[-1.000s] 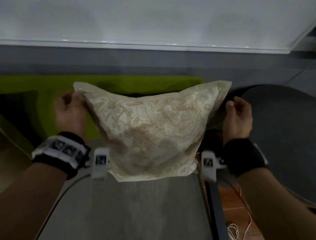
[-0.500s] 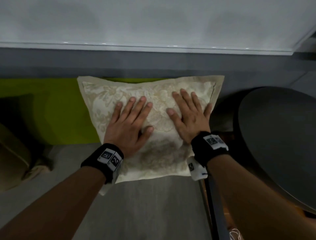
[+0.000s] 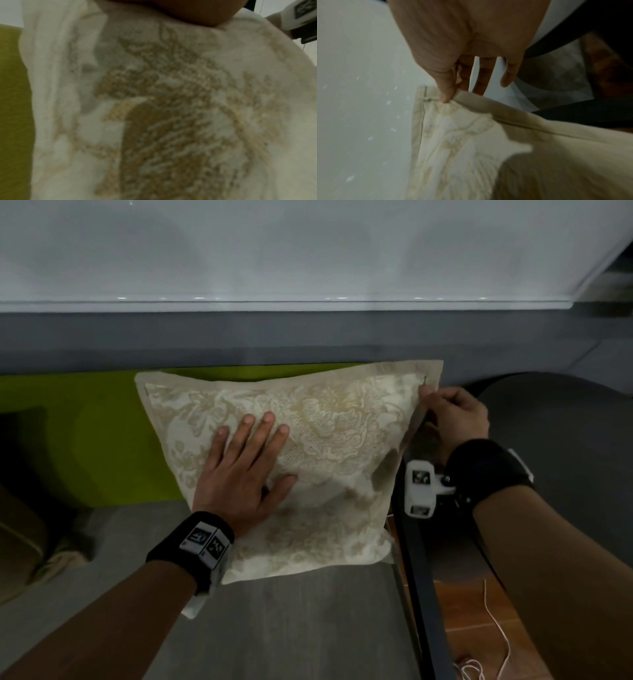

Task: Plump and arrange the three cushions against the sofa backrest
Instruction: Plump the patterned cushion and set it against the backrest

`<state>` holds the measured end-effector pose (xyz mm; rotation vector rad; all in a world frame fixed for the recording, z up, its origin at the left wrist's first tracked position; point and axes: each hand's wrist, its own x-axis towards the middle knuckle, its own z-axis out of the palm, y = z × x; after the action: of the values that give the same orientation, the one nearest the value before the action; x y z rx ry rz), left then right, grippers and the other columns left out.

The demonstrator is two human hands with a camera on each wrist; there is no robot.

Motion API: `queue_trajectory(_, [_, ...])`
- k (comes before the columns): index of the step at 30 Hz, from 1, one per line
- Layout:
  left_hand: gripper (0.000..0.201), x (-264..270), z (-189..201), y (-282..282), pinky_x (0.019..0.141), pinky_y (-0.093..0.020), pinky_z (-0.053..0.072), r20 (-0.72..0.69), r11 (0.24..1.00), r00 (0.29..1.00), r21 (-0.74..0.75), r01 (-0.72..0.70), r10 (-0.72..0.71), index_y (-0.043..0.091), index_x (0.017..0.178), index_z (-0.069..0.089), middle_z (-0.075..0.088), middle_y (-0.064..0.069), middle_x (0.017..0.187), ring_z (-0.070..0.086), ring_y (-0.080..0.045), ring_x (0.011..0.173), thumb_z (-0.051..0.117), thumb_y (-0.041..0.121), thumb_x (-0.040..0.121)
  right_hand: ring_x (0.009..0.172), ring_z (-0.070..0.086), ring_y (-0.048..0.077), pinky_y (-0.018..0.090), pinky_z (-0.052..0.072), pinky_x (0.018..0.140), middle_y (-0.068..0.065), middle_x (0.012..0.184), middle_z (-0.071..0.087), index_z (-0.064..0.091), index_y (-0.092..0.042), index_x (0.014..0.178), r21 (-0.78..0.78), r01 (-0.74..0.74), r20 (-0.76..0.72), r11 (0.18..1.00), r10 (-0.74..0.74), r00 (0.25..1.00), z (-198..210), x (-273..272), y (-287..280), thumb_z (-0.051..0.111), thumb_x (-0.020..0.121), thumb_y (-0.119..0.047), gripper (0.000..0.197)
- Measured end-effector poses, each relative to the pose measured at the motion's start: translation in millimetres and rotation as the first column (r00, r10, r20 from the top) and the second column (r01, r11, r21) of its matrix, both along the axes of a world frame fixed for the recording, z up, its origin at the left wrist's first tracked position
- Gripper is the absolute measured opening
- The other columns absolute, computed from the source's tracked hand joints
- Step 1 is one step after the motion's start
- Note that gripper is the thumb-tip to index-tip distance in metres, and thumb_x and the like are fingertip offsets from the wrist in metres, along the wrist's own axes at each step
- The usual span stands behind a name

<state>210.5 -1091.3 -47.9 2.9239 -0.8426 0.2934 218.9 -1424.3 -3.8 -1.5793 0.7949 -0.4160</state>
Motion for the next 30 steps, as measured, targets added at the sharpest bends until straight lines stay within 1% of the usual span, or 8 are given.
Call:
queue_trajectory(5, [0.074, 0.0, -1.0, 7.0, 0.123, -0.054, 0.011, 0.003, 1.0, 1.0, 0.005, 0.006, -0.006, 0.022, 0.158, 0.024, 0.018, -0.004, 0.167, 0.016, -0.028, 0.154, 0.028, 0.063, 0.097, 0.08, 0.069, 0.014, 0.052, 0.06, 0.09, 0.003, 0.088, 0.073, 0.067, -0.022, 0.09, -0.023, 0.367, 0.075, 0.93, -0.365, 0.928, -4.6, -11.3, -22.4, 0.069, 0.093, -0.029, 0.008])
queue_trajectory(7, [0.074, -1.6, -1.0, 6.9, 0.123, -0.054, 0.01, 0.01, 1.0, 1.0, 0.001, 0.006, -0.006, 0.022, 0.159, 0.024, 0.017, -0.004, 0.167, 0.015, -0.028, 0.154, 0.028, 0.062, 0.097, 0.096, 0.066, 0.005, 0.046, 0.054, 0.098, -0.002, 0.105, 0.07, 0.066, -0.018, 0.112, -0.352, 0.22, 0.189, 0.91, -0.161, 0.969, 3.1, -33.4, 7.5, 0.064, 0.098, -0.028, 0.018])
queue_trajectory(10, [0.073, -5.3, -0.9, 3.5, 0.123, -0.055, 0.013, 0.025, 1.0, 1.0, -0.009, -0.001, 0.001, 0.022, 0.158, 0.025, 0.019, -0.005, 0.167, 0.017, -0.028, 0.154, 0.03, 0.062, 0.097, 0.135, 0.056, 0.028, 0.055, 0.04, 0.114, 0.01, 0.142, 0.061, 0.061, -0.018, 0.139, -0.908, -0.232, 0.062, 0.348, 0.66, 0.749, 2.3, -61.8, 79.5, 0.065, 0.099, -0.033, 0.043])
queue_trajectory(13, [0.074, -6.8, -2.1, 5.3, 0.122, -0.057, 0.015, 0.022, 1.0, 1.0, -0.02, 0.012, -0.012, 0.021, 0.158, 0.024, 0.019, -0.005, 0.167, 0.016, -0.028, 0.154, 0.029, 0.062, 0.097, 0.159, 0.018, 0.025, 0.067, 0.005, 0.123, -0.002, 0.17, 0.03, 0.04, -0.034, 0.157, -0.861, -0.495, -0.417, -0.115, 0.716, 0.559, -8.2, -51.2, 113.8, 0.049, 0.103, -0.058, 0.059])
queue_trajectory(18, [0.074, -4.3, 4.9, 11.0, 0.122, -0.055, 0.014, -0.026, 0.999, 0.999, -0.019, 0.029, -0.03, 0.025, 0.159, 0.021, 0.017, 0.0, 0.167, 0.014, -0.024, 0.155, 0.029, 0.064, 0.097, 0.161, -0.002, 0.017, 0.063, -0.014, 0.123, -0.01, 0.174, 0.011, 0.025, -0.048, 0.159, -0.677, -0.698, -0.591, 0.234, 0.392, 0.705, 1.9, 7.6, 52.8, 0.017, 0.101, -0.072, 0.063])
queue_trajectory(23, [0.067, 3.6, 13.9, 37.9, 0.124, -0.05, 0.001, -0.05, 0.96, 0.988, -0.235, -0.152, 0.144, 0.031, 0.159, 0.015, 0.003, 0.002, 0.168, 0.002, -0.022, 0.156, 0.018, 0.062, 0.1, 0.146, 0.044, 0.027, 0.045, 0.035, 0.121, 0.003, 0.159, 0.048, 0.047, -0.033, 0.153, -0.308, -0.412, -0.282, 0.858, 0.331, 0.9, 9.9, 7.8, -12.5, 0.05, 0.096, -0.07, 0.068])
queue_trajectory(26, [0.074, 27.0, 31.2, 68.7, 0.123, -0.046, 0.015, -0.307, 0.536, 0.823, -0.64, -0.55, 0.478, 0.019, 0.159, 0.022, 0.017, -0.01, 0.166, 0.018, -0.031, 0.153, 0.034, 0.059, 0.098, 0.115, 0.072, 0.029, 0.04, 0.06, 0.087, 0.005, 0.124, 0.075, 0.068, -0.026, 0.132, 0.09, -0.308, -0.021, 0.947, 0.311, 0.95, 12.9, -6.9, -9.4, 0.064, 0.096, -0.055, 0.047])
queue_trajectory(30, [0.051, 60.3, 54.3, 101.6, 0.088, -0.042, 0.055, -0.706, -0.163, 0.703, -0.705, -0.69, 0.079, 0.012, 0.126, 0.063, 0.068, -0.012, 0.122, 0.065, -0.031, 0.111, 0.067, 0.047, 0.089, 0.099, 0.075, 0.028, 0.044, 0.062, 0.086, 0.008, 0.106, 0.079, 0.077, -0.023, 0.108, 0.108, -0.306, 0.059, 0.946, 0.301, 0.952, 17.1, -13.9, 5.2, 0.073, 0.093, -0.044, 0.025])
